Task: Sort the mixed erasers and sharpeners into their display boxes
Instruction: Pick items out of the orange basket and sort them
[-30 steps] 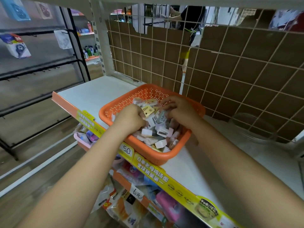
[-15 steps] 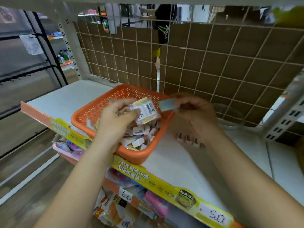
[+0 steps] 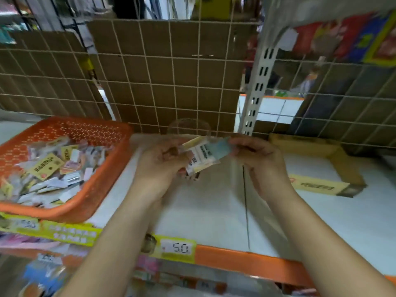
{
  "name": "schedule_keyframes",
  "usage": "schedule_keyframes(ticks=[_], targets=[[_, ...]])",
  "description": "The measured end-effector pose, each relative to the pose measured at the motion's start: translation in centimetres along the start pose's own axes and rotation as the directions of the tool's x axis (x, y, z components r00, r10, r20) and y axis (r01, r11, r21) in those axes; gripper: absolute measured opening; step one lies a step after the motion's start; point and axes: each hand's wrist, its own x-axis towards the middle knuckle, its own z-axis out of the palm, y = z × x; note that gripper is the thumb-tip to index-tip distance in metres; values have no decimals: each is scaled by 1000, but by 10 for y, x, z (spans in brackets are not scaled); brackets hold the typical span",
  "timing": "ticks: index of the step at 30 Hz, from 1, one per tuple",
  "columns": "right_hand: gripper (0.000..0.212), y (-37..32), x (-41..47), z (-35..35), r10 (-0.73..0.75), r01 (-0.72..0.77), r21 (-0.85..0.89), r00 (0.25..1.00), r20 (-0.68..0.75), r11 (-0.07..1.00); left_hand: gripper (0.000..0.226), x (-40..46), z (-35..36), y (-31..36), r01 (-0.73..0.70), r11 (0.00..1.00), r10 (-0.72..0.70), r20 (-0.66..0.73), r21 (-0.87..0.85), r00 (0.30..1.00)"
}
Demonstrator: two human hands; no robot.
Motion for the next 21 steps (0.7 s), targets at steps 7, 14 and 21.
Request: schedule_keyframes(ticks=[7,14,21], targets=[[25,-34,-42,-118,38,-101,-205,957,-287,974,27,-11,116,-16,121,991,-128,138,59,982],[37,-59,-95,-241,55,-171,-210,883,-467,963,28,-35,228,-36,226,974,-224,244,22,944],[30,-73,-132,-361,46,-299,-237,704,-708,924,28,-54,309,-56,304,953,-292,318,14,902]])
